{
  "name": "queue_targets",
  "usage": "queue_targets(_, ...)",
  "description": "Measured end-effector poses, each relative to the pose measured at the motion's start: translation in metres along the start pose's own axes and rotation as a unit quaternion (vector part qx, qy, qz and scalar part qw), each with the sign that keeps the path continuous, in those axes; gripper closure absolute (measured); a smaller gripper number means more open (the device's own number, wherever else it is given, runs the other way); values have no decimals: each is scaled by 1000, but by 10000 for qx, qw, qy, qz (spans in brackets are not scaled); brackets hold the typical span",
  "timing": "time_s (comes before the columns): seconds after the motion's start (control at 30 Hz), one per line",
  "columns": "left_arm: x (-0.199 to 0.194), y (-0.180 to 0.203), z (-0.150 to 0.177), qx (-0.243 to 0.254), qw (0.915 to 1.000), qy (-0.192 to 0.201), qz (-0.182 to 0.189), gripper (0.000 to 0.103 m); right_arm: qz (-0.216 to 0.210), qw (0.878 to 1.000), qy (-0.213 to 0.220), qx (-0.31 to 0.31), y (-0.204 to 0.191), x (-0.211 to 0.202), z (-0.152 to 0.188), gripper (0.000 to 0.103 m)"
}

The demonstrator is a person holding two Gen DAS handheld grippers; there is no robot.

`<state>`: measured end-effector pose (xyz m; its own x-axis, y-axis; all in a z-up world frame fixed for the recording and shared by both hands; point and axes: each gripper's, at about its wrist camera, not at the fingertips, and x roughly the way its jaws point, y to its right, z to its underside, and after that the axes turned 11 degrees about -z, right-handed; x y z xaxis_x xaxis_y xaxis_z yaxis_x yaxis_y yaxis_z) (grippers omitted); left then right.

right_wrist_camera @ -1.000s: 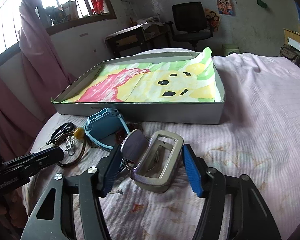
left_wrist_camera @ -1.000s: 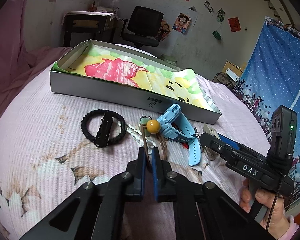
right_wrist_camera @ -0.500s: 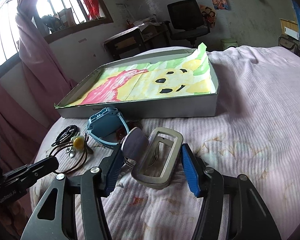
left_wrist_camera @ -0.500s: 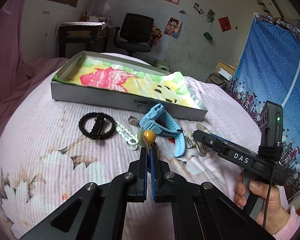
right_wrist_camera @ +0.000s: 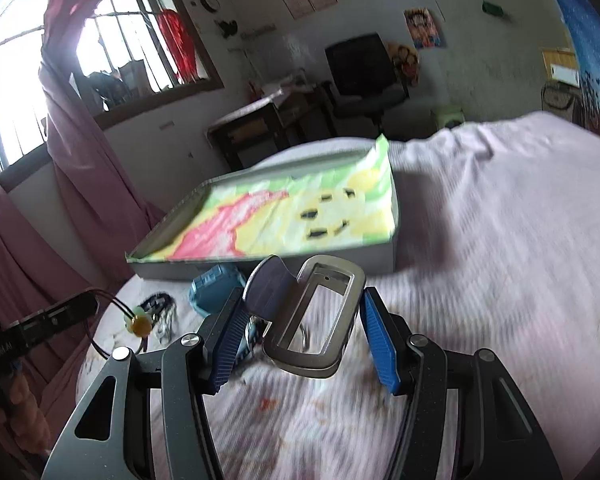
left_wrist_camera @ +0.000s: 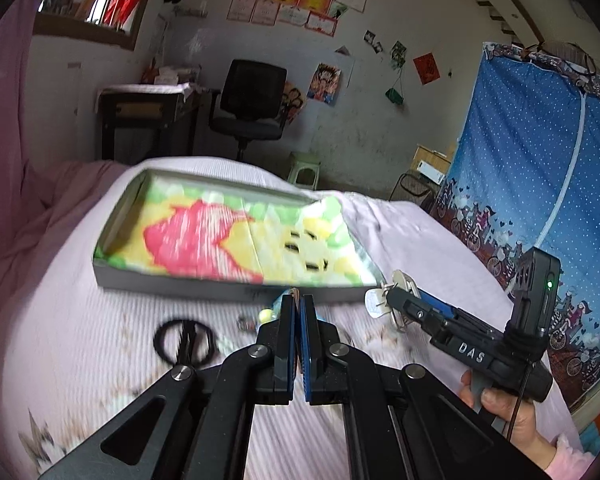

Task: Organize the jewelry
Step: 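Release the buckle into the grey box while the left tool drops the hair tie there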

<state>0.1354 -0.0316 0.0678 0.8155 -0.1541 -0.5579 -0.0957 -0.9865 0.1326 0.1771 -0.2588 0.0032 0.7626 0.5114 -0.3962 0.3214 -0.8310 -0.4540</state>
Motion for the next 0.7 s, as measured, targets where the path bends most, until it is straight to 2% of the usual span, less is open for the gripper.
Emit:
queue_targets(0.13, 16, -1, -25, 68, 9997, 199, -91, 100, -30, 9997, 101, -214, -6, 14, -17, 51)
queue_targets(0.33, 52, -9, -52, -2, 9994, 280, -210, 100, -19, 9996, 6, -284, -5, 53, -38, 51)
queue_targets(0.53, 90, -19, -56, -96, 9992, 95, -383, 100, 153, 9994, -196, -223, 2, 89, -49, 51)
queue_targets(0.7, 112, -27, -46, -221, 9985, -179, -470, 100, 311, 9980, -533, -122, 8, 109, -41, 51)
